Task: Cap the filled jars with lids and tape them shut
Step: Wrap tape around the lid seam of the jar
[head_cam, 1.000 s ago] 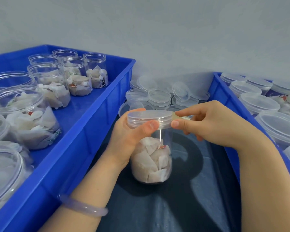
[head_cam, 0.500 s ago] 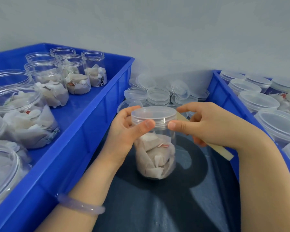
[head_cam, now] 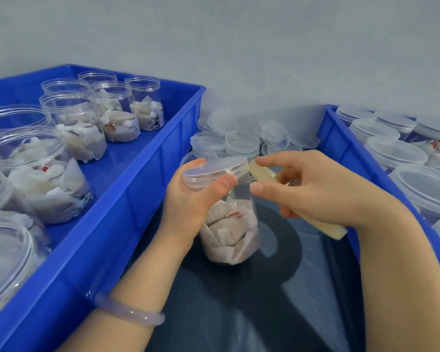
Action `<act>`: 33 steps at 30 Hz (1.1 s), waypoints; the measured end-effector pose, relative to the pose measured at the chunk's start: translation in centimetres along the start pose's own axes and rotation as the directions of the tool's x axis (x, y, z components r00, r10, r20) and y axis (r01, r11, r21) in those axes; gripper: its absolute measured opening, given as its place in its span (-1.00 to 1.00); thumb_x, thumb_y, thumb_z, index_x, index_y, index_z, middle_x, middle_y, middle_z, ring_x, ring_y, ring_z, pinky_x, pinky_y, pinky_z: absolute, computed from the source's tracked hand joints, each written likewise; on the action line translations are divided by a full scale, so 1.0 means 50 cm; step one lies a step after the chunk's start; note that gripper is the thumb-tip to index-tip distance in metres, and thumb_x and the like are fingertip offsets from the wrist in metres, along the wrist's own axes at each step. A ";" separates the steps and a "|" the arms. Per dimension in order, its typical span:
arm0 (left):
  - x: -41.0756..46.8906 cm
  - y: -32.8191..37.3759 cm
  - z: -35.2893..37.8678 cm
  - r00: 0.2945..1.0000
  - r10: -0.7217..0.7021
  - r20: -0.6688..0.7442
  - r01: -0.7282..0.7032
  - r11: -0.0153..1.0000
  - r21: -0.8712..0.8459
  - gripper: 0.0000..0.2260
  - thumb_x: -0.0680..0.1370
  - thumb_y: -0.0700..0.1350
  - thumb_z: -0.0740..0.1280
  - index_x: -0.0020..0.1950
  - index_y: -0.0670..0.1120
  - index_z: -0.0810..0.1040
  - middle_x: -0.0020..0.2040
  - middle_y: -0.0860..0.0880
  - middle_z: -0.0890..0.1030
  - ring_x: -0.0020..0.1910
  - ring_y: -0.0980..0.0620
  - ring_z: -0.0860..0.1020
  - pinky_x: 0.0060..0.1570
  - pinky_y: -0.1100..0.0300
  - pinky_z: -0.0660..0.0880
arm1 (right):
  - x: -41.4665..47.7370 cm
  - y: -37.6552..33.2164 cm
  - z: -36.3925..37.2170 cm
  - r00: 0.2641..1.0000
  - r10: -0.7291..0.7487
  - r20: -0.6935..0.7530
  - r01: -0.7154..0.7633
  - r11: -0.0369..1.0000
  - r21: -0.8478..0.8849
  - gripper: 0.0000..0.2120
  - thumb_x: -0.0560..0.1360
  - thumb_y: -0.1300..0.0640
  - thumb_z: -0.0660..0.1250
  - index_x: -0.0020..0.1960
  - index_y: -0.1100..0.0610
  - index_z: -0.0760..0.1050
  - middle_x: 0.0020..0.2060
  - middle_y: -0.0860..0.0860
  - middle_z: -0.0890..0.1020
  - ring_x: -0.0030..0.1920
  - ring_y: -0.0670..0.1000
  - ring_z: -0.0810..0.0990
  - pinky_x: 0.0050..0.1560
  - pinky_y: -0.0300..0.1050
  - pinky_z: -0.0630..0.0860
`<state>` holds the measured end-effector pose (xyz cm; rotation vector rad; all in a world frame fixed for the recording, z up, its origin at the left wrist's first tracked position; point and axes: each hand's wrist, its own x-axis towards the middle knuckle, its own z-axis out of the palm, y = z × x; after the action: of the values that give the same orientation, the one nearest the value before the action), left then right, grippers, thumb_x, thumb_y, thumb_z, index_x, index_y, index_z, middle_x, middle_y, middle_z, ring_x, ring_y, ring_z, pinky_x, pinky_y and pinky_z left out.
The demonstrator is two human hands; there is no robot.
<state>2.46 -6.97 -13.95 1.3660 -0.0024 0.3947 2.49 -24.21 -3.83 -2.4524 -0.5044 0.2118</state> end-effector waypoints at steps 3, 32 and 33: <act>0.003 0.004 -0.007 1.000 -0.017 0.016 0.017 1.000 0.007 -0.31 0.03 0.18 0.49 0.11 0.00 0.51 -0.12 0.09 0.67 -0.11 0.23 0.64 -0.17 0.38 0.51 | -0.005 0.015 -0.015 0.998 -0.014 -0.066 0.014 1.000 -0.008 -0.43 0.15 -0.35 0.35 0.14 -0.23 0.55 -0.25 -0.12 0.59 -0.35 -0.23 0.54 -0.13 -0.20 0.46; -0.010 0.016 -0.001 0.994 -0.007 0.108 0.009 1.000 -0.021 -0.28 0.02 0.05 0.58 0.14 -0.02 0.45 0.00 0.06 0.63 -0.02 0.18 0.63 -0.09 0.32 0.53 | 0.002 0.014 -0.010 0.991 0.049 -0.125 -0.064 0.991 -0.119 -0.13 0.07 -0.49 0.24 0.30 -0.13 0.45 -0.28 -0.25 0.43 -0.23 -0.20 0.46 -0.19 -0.22 0.36; -0.014 0.016 0.004 0.993 -0.005 0.117 0.005 1.000 -0.002 -0.30 0.06 0.01 0.58 0.15 -0.01 0.44 0.02 0.08 0.62 0.00 0.20 0.62 -0.07 0.32 0.53 | 0.002 0.009 -0.006 0.987 0.054 -0.149 -0.075 0.988 -0.138 -0.18 0.12 -0.45 0.25 0.31 -0.13 0.44 -0.25 -0.25 0.41 -0.15 -0.15 0.46 -0.15 -0.20 0.35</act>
<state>1.66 -7.22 -13.32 1.3851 -0.0963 0.3095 2.83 -24.66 -3.90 -2.6025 -0.3887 0.0242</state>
